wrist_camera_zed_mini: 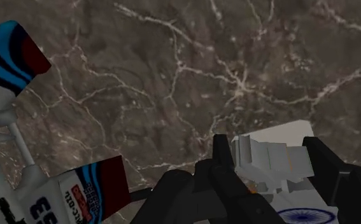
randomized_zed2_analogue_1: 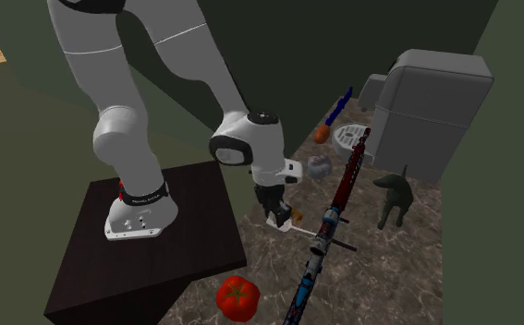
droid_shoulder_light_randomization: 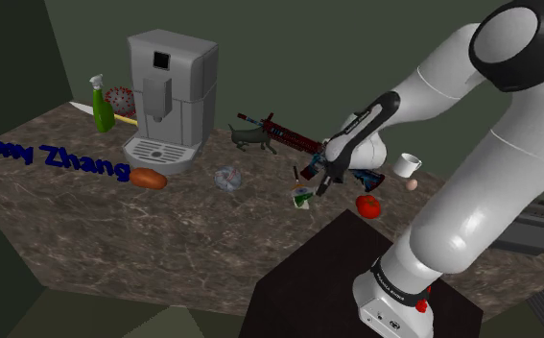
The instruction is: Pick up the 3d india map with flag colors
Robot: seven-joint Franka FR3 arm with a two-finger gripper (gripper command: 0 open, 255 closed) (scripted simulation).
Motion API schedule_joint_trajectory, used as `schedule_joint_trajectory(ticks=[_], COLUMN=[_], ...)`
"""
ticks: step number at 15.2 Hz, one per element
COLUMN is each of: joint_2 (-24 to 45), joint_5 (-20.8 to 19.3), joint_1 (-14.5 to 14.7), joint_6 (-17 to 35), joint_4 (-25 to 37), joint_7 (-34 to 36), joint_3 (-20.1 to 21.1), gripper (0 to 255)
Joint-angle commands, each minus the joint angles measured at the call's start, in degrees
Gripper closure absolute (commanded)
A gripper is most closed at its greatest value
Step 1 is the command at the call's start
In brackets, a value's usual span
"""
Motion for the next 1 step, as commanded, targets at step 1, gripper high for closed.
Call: schedule_joint_trajectory(ticks=[1], joint_2=[-0.8], joint_5=[-1.7], joint_1=[-0.3], joint_6=[-0.6], joint_4=[-0.1], joint_7=[1.0], joint_3=[-0.3], gripper=[255])
